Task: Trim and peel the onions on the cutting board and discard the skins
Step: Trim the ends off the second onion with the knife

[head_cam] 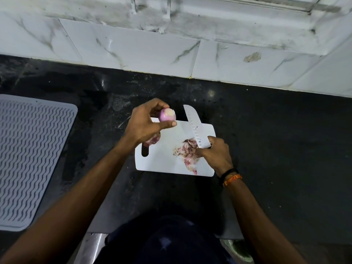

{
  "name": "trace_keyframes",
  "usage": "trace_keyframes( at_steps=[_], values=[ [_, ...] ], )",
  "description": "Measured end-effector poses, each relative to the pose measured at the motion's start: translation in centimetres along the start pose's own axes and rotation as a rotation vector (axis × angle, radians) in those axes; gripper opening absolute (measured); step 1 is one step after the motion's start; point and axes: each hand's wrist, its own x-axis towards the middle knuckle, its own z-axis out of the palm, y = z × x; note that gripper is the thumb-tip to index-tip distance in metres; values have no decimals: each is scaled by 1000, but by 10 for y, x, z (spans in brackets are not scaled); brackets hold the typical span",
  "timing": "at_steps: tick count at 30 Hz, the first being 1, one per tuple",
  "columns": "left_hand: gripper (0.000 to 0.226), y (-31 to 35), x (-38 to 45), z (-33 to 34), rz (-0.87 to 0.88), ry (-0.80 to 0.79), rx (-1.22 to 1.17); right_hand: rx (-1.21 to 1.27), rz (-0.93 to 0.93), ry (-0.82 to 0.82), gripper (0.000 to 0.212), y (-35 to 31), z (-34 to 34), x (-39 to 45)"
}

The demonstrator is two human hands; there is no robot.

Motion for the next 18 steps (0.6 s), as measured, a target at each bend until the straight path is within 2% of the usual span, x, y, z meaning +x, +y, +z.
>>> trace_keyframes(
  at_steps=[12,18],
  values=[
    [41,-26,56,15,-167,-270,368,-63,-62,61,19,-13,18,1],
    [40,-39,57,27,-246,-288,449,-107,-63,109,24,-17,18,3]
  ],
)
